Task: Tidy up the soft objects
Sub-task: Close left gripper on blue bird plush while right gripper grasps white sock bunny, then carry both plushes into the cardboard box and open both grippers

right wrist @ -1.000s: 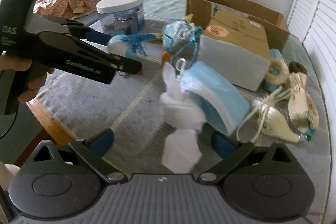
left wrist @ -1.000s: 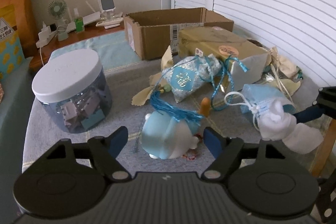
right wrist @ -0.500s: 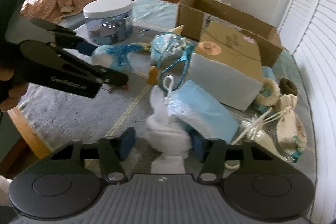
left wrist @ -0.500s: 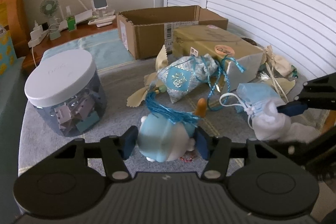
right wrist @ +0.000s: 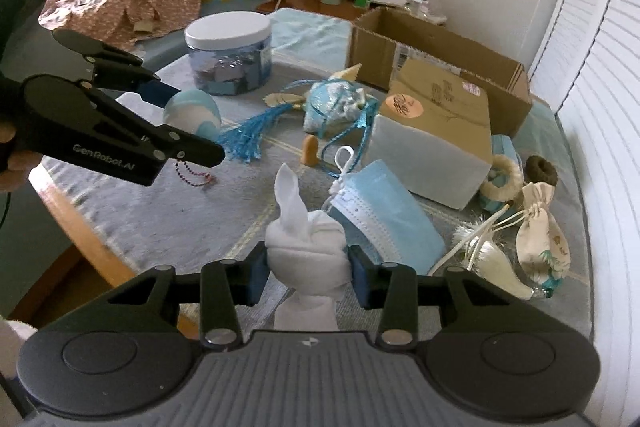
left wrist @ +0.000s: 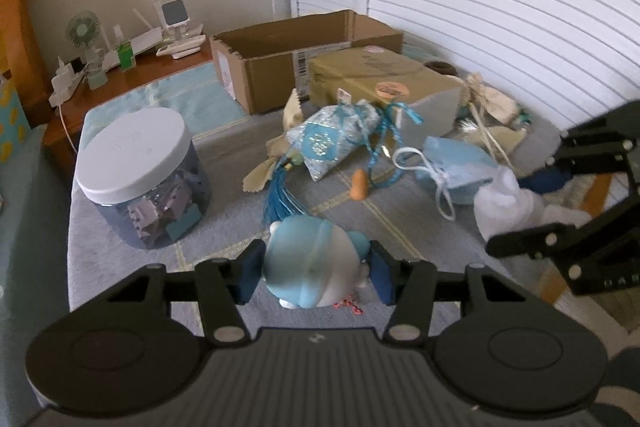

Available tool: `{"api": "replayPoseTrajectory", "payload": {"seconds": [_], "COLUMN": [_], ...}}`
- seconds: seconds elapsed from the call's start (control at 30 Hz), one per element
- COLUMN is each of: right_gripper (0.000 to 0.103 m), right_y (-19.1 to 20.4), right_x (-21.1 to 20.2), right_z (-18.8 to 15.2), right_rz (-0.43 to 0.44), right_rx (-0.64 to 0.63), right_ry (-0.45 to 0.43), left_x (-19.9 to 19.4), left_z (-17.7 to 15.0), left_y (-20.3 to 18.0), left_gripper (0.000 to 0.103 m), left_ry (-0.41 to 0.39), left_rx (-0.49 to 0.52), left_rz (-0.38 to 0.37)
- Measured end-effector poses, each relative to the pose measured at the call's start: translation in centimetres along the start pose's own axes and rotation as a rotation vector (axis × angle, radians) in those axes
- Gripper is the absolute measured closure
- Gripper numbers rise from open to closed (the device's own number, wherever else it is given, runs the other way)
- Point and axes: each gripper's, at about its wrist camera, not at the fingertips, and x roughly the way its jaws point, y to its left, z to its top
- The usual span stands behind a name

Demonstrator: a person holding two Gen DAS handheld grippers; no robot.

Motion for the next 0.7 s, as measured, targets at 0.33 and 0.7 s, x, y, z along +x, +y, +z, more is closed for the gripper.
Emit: {"api": "replayPoseTrajectory", "payload": {"seconds": [0.33,0.7], "right_gripper": [0.056,0.056], "right_y": [-0.4,-4.1], "right_x": [-2.9,-2.9], "right_z": [0.9,4.4], "right_rz": [-0.042,-0.116], "right_rx": [-0.008,0.062], "right_ry": [-0.07,-0.157], "left_x": [-2.8,-1.0], "left_z": [1.4,9.6], "left_y": [-1.2,0.2], "left_gripper": [0.049,0.049], "left_ry": [-0.023,-0.131], "left_rx": [0.045,0.061], "left_rz": [-0.052,-0.064]}}
